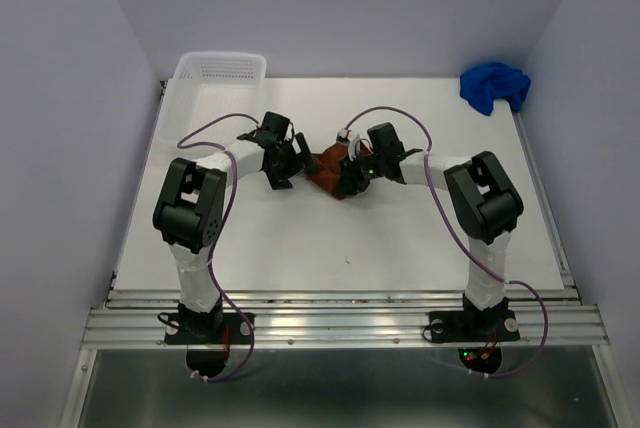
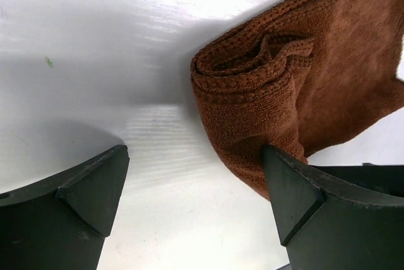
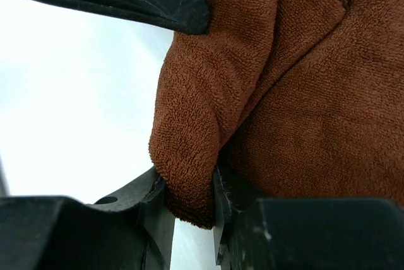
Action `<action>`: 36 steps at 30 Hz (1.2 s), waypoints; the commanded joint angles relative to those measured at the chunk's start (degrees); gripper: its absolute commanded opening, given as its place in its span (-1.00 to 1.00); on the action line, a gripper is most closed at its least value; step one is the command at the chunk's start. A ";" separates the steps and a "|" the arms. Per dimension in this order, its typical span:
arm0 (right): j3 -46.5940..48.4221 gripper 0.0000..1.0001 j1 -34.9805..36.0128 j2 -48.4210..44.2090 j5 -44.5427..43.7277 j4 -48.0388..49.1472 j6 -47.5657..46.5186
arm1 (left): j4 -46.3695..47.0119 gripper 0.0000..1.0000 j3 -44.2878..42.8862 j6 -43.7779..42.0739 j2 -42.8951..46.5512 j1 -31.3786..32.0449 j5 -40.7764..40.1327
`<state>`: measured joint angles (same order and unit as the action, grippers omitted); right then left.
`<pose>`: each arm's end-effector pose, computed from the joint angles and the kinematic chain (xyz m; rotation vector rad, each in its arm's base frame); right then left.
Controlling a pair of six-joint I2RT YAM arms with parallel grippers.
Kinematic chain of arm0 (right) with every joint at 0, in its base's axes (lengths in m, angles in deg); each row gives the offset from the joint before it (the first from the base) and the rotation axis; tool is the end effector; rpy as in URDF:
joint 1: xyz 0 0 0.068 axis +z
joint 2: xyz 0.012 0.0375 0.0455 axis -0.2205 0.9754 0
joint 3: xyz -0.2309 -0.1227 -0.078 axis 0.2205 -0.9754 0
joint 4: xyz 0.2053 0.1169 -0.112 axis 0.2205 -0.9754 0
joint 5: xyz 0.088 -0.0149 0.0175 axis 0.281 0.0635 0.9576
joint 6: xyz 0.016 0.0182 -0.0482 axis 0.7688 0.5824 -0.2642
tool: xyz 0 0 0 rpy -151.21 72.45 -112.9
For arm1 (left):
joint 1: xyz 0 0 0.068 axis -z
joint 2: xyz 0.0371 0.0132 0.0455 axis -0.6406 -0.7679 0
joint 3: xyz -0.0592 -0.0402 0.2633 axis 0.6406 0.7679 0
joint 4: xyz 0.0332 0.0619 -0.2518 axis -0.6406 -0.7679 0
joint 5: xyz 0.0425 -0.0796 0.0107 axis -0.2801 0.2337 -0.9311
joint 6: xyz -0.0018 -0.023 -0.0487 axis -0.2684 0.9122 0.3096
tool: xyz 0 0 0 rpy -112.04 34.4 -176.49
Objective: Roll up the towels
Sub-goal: Roll the towel
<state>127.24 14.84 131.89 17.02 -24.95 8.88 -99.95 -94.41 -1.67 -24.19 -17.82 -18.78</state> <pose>0.3583 0.2133 0.1503 -1.0141 2.1256 1.0150 0.3773 -0.1613 0.1787 -0.3038 2.5650 -0.7247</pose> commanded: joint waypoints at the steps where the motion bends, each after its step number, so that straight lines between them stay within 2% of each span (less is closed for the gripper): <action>1: 1.96 -0.99 -1.11 2.17 9.93 2.34 10.99 | 2.04 0.96 3.09 2.35 4.35 -0.40 2.17; 4: -0.22 -0.99 -1.64 1.83 11.95 7.43 17.49 | 4.85 0.97 3.71 3.67 4.70 -0.49 3.39; 8: -3.04 -0.99 -2.17 0.95 12.66 11.92 21.27 | 8.98 0.97 3.71 5.78 3.91 -0.40 6.29; 15: -4.28 -0.99 -2.70 1.30 13.20 14.66 23.49 | 11.01 0.97 2.22 7.10 2.51 0.30 6.47; 25: -4.28 -0.99 -3.31 2.00 13.37 16.59 24.98 | 10.66 0.58 1.25 7.28 -0.48 1.27 6.92; 28: -4.71 -0.99 -3.31 1.39 13.28 17.03 24.19 | 10.57 0.35 0.37 7.28 -1.62 1.53 6.83; 30: -5.33 -0.98 -3.31 0.78 12.67 17.03 22.79 | 9.87 0.08 -0.33 7.28 -2.15 1.71 6.30; 31: -5.59 -0.97 -3.31 0.51 12.31 16.94 22.35 | 8.91 -0.19 -1.12 7.19 -2.50 1.71 5.86; 34: -6.47 -0.92 -3.31 -0.37 10.56 16.51 19.98 | 6.54 -0.83 -3.31 6.66 -2.85 1.80 3.23; 35: -6.21 -0.91 -3.31 -0.54 9.60 15.11 18.14 | 3.66 -1.00 -4.19 6.23 -3.03 1.97 1.40; 36: -6.04 -0.88 -3.31 -0.55 9.41 14.49 17.34 | 2.58 -1.00 -4.90 5.87 -3.21 2.06 0.51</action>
<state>121.41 11.95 133.25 27.91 -10.81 30.70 -92.60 -95.44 5.72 -26.99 -15.70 -13.03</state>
